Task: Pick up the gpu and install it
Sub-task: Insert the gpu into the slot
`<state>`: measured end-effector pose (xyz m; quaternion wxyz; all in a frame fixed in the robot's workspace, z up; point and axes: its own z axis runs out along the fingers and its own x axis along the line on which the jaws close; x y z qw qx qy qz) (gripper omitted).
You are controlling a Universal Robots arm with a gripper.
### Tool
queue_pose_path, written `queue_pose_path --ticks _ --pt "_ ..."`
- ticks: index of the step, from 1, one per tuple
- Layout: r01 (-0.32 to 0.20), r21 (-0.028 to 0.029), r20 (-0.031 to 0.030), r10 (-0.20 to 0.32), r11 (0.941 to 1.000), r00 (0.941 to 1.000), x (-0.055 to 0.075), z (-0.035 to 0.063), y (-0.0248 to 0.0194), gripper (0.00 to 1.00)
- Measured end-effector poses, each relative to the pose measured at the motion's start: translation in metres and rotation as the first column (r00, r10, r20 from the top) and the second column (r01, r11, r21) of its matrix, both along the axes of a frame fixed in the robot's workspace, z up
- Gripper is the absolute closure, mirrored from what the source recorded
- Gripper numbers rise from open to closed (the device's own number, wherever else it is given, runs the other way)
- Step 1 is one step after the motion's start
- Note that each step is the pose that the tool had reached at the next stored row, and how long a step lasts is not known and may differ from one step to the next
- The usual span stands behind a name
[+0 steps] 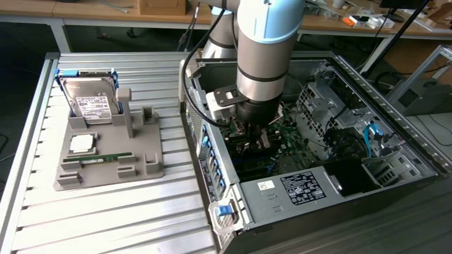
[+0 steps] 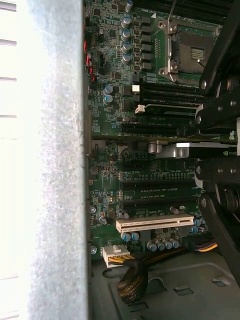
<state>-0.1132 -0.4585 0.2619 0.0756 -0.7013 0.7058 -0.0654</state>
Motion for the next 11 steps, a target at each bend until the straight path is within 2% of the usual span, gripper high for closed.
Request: queue_pose_path --ticks 11 --pt "0.0 -0.0003 -0.0001 0.0 1.0 1.0 0.0 -0.0039 0.0 0.73"
